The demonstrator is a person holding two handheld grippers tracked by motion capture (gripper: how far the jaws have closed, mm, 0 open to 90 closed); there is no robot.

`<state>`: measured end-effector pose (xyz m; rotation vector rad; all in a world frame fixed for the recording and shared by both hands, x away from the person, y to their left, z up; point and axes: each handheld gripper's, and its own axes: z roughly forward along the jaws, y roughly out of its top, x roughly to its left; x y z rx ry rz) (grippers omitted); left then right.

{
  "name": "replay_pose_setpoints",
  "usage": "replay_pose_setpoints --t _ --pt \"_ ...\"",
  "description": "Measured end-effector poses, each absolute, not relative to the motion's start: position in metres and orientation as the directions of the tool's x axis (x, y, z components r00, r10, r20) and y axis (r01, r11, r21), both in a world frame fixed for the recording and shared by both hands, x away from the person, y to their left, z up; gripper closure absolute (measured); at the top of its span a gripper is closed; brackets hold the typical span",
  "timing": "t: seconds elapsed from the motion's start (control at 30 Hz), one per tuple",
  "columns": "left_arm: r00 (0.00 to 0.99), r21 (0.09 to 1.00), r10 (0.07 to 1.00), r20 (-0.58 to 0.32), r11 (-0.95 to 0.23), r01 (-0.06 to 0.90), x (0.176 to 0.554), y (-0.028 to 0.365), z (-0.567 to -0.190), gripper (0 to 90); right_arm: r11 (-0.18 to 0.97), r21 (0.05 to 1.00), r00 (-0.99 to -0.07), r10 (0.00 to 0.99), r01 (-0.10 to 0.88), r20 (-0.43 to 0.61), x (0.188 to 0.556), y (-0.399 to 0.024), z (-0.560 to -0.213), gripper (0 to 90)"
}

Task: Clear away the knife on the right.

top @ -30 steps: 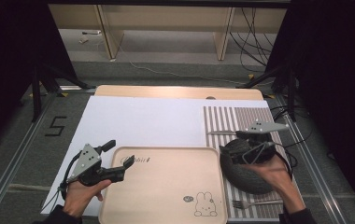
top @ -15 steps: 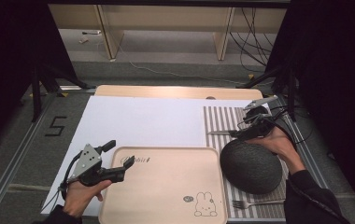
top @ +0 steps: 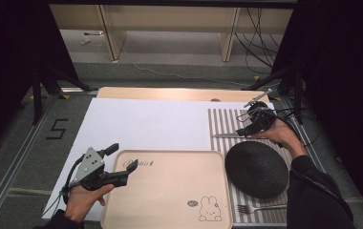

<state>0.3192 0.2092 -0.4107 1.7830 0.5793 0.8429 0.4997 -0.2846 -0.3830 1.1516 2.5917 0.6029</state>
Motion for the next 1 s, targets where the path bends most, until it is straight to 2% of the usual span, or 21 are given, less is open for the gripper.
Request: replay_pose_setpoints --t 0.67,1.0 --pt "0.64 0.936 0.718 0.273 -0.353 -0.004 0.319 0.209 -0.411 15.9 0.608 0.325 -0.624 0.778 0.724 -0.067 0.537 -0.3 -0.402 19.7" --pt "0.641 0.936 0.718 0.272 -0.351 -0.005 0.319 0.209 -0.411 16.0 0.645 0.229 -0.645 0.759 0.729 -0.084 0.546 -0.296 -0.414 21.6"
